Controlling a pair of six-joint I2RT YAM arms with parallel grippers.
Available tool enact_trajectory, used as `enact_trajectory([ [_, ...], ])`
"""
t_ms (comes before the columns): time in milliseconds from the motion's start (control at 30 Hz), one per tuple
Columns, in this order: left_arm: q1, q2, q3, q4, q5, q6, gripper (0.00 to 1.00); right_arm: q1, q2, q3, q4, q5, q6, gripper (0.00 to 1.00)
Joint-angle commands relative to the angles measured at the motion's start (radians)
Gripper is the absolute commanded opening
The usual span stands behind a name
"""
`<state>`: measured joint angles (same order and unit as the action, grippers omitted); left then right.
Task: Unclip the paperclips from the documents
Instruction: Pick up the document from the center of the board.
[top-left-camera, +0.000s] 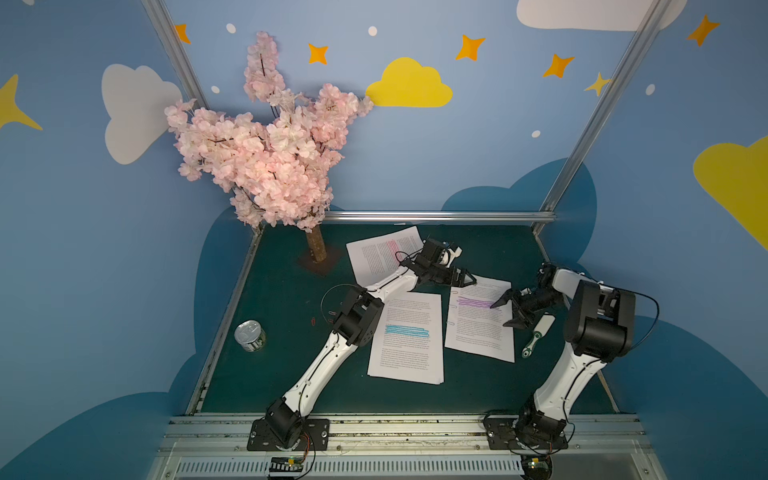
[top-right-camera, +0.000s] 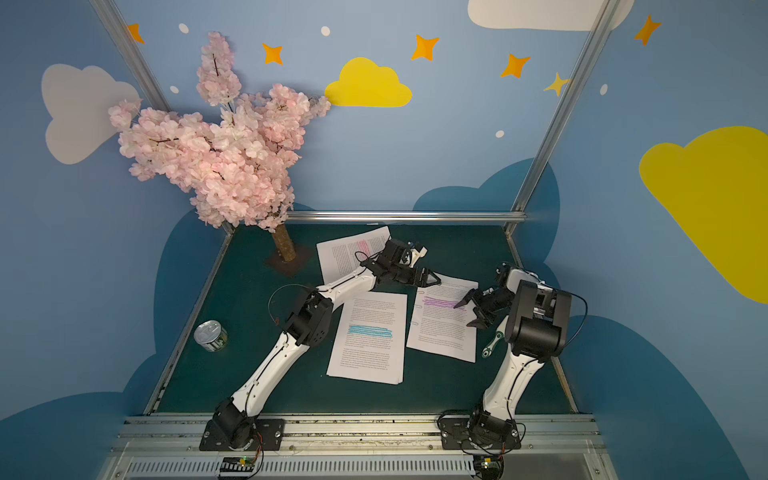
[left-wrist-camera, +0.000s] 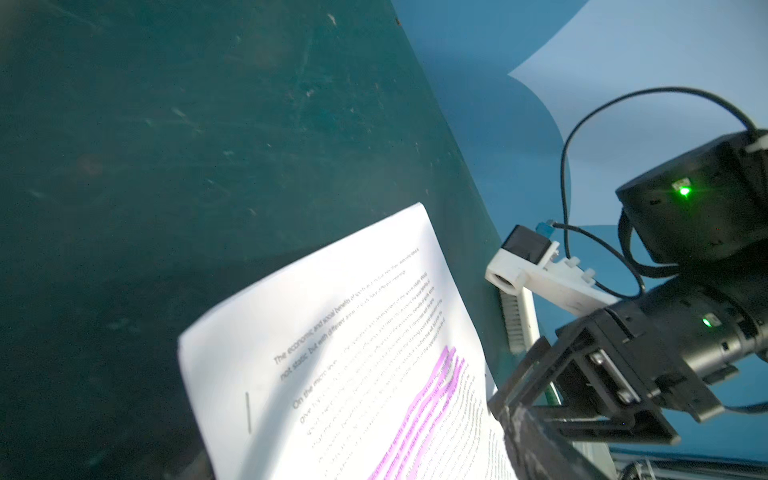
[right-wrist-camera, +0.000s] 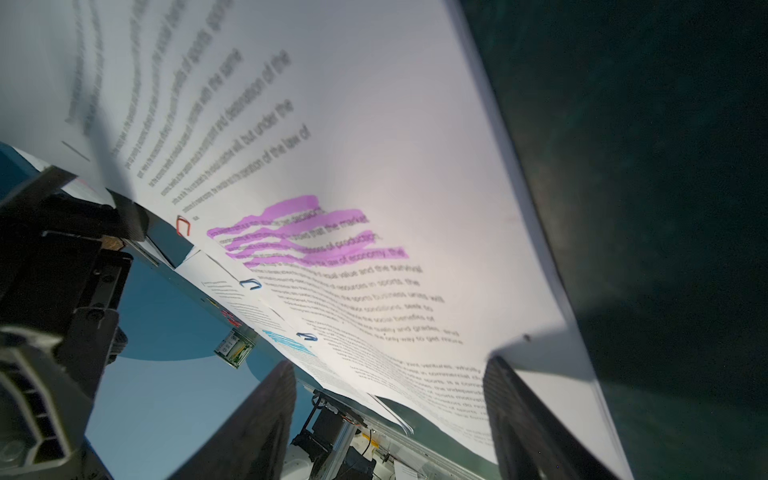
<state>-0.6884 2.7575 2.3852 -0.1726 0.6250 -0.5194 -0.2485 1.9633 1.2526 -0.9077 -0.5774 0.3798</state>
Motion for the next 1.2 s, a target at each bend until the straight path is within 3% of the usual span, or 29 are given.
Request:
enact_trajectory([
  [0, -0.012, 0.038, -0.010, -0.099, 0.097, 0.028, 0.98, 0.015, 0.068, -0.017, 0.045, -0.004, -0.033, 0.72],
  [200, -0.010, 0.010, 0.001, -0.143, 0.076, 0.093, 0.96, 0.014, 0.073, -0.009, 0.036, -0.002, -0.039, 0.72],
  [333, -0.010, -0.009, -0.015, -0.176, 0.059, 0.130, 0.81, 0.015, 0.072, -0.010, 0.032, -0.001, -0.045, 0.72],
  [433, -0.010, -0.027, -0.031, -0.173, 0.053, 0.143, 0.57, 0.015, 0.073, -0.005, 0.030, -0.002, -0.044, 0.72],
  [567, -0.008, -0.043, -0.037, -0.164, 0.051, 0.146, 0.16, 0.015, 0.068, -0.002, 0.028, -0.007, -0.048, 0.73],
  [633, -0.008, -0.051, -0.037, -0.165, 0.052, 0.144, 0.05, 0.014, 0.062, 0.000, 0.024, -0.006, -0.056, 0.73],
  [867, -0.008, -0.126, -0.042, -0.154, 0.051, 0.117, 0.03, -0.004, -0.109, -0.002, 0.008, -0.023, -0.132, 0.73],
  [1167, -0.004, -0.388, -0.137, -0.270, 0.027, 0.167, 0.03, -0.011, -0.348, 0.095, 0.048, -0.343, -0.240, 0.77],
])
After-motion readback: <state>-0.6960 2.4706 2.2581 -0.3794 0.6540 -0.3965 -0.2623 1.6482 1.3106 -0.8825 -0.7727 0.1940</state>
